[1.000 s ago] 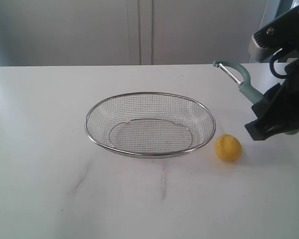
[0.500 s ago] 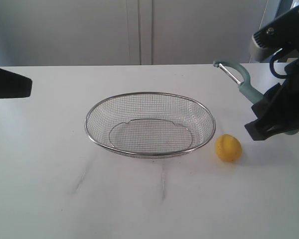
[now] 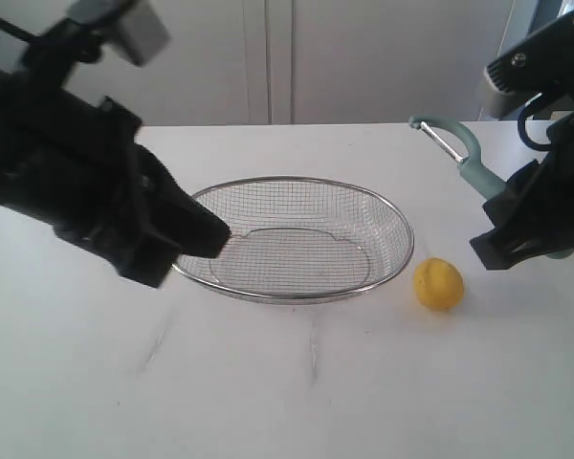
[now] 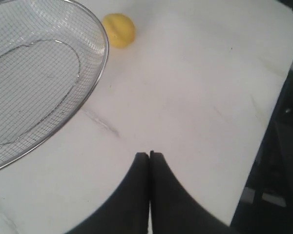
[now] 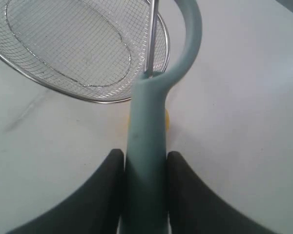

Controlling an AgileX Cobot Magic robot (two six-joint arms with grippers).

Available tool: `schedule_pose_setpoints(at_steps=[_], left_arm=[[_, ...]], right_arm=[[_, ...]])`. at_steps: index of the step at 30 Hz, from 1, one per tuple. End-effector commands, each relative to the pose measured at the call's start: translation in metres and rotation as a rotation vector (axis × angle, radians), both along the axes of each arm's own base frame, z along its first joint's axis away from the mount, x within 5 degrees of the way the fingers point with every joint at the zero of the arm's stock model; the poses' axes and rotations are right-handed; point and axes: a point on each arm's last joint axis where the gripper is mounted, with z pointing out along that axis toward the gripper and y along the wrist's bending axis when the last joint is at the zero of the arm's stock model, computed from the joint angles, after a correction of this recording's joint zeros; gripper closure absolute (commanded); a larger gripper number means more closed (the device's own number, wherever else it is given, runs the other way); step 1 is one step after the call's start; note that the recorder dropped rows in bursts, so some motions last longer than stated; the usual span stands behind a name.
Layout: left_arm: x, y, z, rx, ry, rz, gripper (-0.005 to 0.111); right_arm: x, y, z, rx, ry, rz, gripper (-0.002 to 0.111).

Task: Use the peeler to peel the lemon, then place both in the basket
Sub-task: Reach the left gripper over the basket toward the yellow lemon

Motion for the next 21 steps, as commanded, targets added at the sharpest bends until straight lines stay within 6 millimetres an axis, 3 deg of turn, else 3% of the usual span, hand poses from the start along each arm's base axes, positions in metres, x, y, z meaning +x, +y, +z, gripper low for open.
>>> schedule_pose_setpoints(at_steps=[1,9,13,21], left_arm=[[0.003,-0.036,-0.008,0.097,0.0,-0.049,0.107],[0.009,-0.1,-0.021,0.228,-0.023,-0.177,0.107],[0.01,-0.121,-0.029,0.311,-0.022,-0.238,0.107],[0.014,-0.149,-0.039,0.273,-0.11,-0.306,0.107]], right_arm=[[-0.001,-0.001,0.002,0.007,-0.016,-0.002,0.108],[-0.001,-0.001,0.002,0.007,-0.016,-0.002,0.108],[-0.001,-0.001,0.002,0.007,-0.016,-0.002,0.108],[-0.001,-0.001,0.002,0.007,-0.016,-0.002,0.108]])
